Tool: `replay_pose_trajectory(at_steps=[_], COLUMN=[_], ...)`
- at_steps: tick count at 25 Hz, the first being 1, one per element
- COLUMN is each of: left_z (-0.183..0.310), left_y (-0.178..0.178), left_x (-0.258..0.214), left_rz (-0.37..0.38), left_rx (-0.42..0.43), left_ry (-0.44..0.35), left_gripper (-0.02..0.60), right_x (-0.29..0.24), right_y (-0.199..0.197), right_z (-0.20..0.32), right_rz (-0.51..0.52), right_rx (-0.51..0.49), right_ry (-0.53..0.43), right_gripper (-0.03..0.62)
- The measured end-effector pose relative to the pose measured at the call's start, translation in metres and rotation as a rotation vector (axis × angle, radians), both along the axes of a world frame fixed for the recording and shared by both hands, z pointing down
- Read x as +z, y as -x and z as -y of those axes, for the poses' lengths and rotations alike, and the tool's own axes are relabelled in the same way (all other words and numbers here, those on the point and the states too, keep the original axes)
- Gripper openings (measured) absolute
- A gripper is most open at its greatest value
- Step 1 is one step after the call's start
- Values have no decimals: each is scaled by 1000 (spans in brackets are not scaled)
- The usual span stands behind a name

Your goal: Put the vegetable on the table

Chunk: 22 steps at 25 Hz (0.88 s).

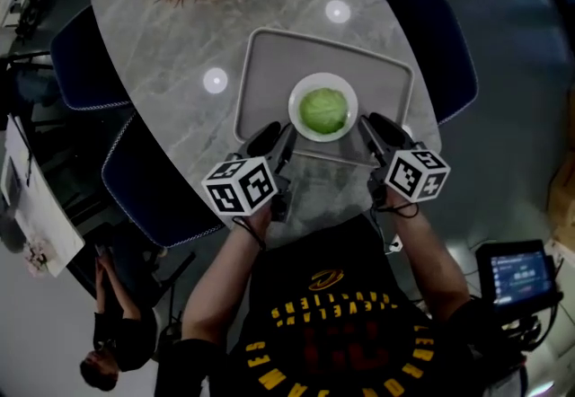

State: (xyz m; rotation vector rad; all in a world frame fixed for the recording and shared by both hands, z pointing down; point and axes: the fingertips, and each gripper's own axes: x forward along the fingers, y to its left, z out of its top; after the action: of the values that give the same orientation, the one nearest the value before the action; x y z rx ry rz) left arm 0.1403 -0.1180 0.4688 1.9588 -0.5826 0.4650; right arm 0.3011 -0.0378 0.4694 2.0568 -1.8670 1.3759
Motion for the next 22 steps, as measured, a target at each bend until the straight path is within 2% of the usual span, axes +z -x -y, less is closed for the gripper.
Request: replay_pose_trajectory(at_steps=[6, 11, 13, 15, 20, 22], left_z=[-11, 1, 8, 15, 19, 18], left_y=[-4, -13, -16, -19, -28, -31], left_x=[8, 26, 32, 43, 67, 68], left_rz=[4, 24, 33, 43, 122, 156], left_rx=[14, 5, 1, 3, 61, 89], left_ry=[68, 86, 93, 108, 144, 149], left_gripper=[147, 147, 118, 117, 115, 96], right_x=[1, 22, 30, 44, 67, 66], right_y=[-1, -1, -2, -3, -7, -7], right_z=[-7, 0, 6, 14, 27, 28], right_rz=[9, 47, 60, 77, 113, 116], right_rx=[10, 9, 11, 6, -1, -1], right_ry=[36, 60, 64, 69, 84, 86], right_gripper=[138, 138, 138, 138, 137, 138])
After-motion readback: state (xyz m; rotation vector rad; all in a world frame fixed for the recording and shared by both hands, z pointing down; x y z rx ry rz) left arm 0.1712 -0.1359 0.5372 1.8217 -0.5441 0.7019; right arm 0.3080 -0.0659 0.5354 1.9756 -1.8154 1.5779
